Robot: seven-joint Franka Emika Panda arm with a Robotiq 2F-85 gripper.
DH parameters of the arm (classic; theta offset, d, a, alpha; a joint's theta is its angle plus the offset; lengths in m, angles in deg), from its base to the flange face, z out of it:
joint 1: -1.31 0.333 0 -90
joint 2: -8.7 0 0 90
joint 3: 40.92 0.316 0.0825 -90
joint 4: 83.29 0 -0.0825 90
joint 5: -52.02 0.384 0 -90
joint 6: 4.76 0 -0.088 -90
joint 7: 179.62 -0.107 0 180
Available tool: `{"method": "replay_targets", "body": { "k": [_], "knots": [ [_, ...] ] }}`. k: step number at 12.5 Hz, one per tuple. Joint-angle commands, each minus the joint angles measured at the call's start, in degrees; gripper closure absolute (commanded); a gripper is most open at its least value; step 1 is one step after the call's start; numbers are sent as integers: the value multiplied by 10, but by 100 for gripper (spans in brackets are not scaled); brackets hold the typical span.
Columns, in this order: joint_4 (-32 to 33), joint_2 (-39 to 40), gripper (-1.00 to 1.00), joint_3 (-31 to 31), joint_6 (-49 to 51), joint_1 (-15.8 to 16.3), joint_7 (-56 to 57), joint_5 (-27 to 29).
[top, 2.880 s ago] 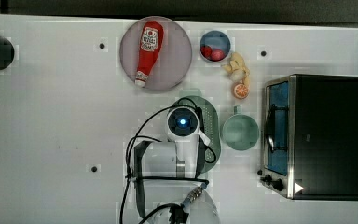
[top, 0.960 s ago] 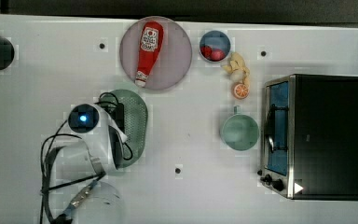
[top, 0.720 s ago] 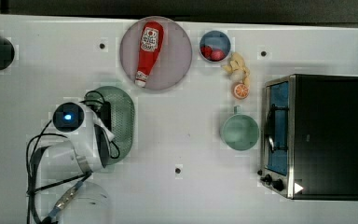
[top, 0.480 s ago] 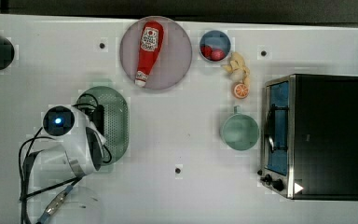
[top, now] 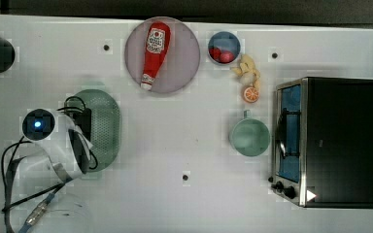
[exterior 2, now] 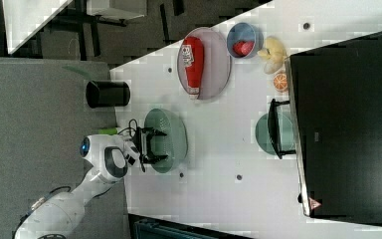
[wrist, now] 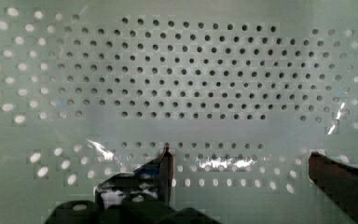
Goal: Drag strainer right to left.
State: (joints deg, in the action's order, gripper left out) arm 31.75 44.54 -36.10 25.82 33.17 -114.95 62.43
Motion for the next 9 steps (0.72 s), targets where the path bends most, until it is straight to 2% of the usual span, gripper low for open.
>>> {"method": "replay_targets", "body": {
  "k": [1, 9],
  "knots": [
    [-27, 15, -100, 8, 0, 27, -21, 15],
    [-84, 49, -100, 6, 3, 57, -23, 41]
  ]
}}
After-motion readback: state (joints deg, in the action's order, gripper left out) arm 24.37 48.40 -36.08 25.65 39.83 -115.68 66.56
